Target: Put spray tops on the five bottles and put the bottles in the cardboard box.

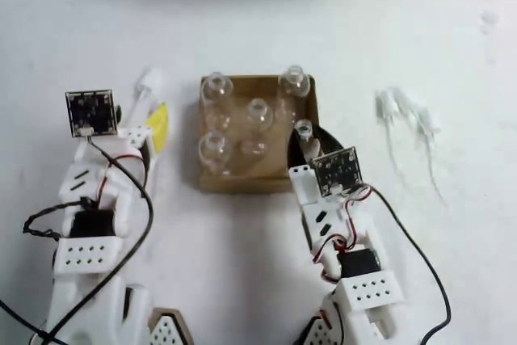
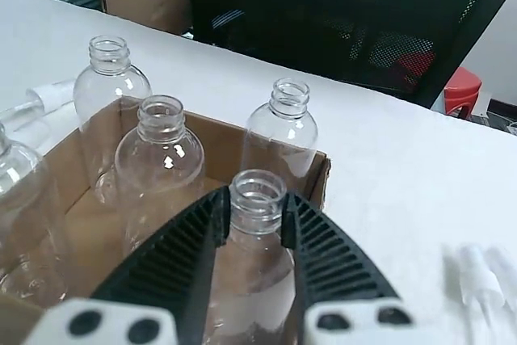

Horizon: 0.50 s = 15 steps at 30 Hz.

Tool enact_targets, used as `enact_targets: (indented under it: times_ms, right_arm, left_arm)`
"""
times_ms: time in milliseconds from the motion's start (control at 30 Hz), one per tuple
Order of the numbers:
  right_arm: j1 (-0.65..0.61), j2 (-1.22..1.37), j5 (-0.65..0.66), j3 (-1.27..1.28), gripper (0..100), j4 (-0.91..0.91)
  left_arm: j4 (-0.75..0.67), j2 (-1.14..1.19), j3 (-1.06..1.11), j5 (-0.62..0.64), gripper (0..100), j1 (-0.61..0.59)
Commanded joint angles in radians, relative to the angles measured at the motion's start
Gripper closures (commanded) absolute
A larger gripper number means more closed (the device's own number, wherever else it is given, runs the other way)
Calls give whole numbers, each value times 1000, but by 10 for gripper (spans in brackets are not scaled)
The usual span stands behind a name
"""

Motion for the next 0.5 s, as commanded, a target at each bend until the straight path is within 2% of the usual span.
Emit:
enact_targets:
  times_ms: [0, 333, 467]
  right_arm:
    - [4, -13, 15, -8, 917, 4]
    - [8, -18, 17, -9, 892, 4]
    - [18, -114, 17, -8, 890, 61]
  left_arm:
    - [-29, -25, 0, -15, 732, 7]
    - [-29, -25, 0, -15, 732, 7]
    - [-32, -25, 0, -15, 732, 7]
